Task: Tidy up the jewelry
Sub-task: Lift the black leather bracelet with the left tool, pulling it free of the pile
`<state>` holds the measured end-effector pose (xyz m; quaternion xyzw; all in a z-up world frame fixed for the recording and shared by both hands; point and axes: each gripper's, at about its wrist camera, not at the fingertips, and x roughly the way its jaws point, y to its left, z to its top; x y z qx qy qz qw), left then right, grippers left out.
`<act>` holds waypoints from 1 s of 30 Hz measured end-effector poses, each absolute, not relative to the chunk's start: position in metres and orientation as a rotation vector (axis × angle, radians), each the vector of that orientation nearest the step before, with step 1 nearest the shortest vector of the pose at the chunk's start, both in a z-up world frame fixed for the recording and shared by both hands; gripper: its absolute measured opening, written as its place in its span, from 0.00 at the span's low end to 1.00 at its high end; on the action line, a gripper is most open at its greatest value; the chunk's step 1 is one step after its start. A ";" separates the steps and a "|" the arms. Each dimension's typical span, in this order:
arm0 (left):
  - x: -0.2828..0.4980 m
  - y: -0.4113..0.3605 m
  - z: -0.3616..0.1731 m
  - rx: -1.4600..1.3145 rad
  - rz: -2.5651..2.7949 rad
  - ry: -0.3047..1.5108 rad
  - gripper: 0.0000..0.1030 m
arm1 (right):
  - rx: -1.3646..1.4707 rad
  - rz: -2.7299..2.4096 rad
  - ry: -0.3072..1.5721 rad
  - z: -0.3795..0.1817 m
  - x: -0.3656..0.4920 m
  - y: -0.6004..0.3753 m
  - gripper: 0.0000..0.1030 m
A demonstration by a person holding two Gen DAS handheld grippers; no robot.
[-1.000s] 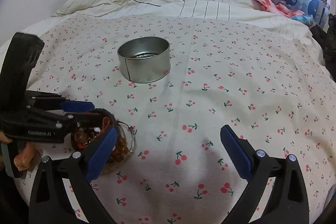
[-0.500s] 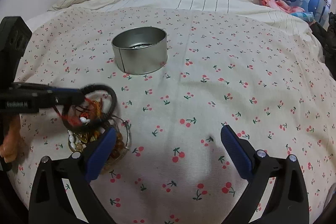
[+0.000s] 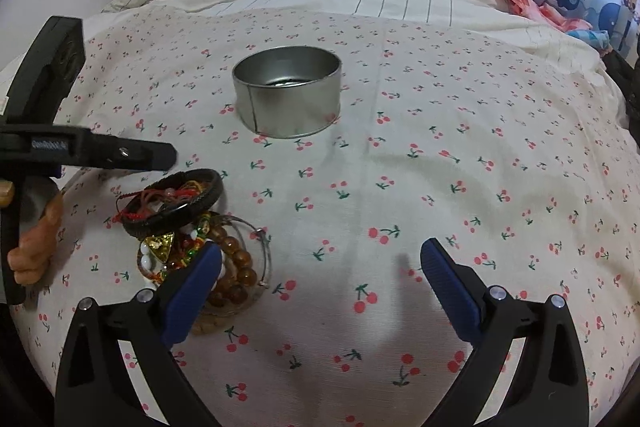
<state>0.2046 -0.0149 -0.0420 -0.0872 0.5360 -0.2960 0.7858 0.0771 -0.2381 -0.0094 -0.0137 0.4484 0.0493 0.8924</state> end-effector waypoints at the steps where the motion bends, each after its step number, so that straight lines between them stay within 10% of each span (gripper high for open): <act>1: 0.206 -0.018 -0.042 -0.167 -0.635 1.148 0.72 | -0.031 0.106 0.932 -0.010 0.078 -0.236 0.93; 2: 0.207 -0.025 -0.042 -0.134 -0.630 1.140 0.66 | -0.036 0.108 0.932 -0.011 0.078 -0.235 0.93; 4: 0.210 -0.029 -0.045 -0.109 -0.645 1.162 0.12 | -0.044 0.106 0.935 -0.013 0.079 -0.233 0.93; 6: 0.212 -0.022 -0.045 -0.169 -0.697 1.191 0.01 | -0.042 0.104 0.934 -0.013 0.079 -0.233 0.93; 30: 0.200 -0.029 -0.045 -0.097 -0.748 1.236 0.06 | -0.045 0.137 0.882 -0.004 0.078 -0.227 0.93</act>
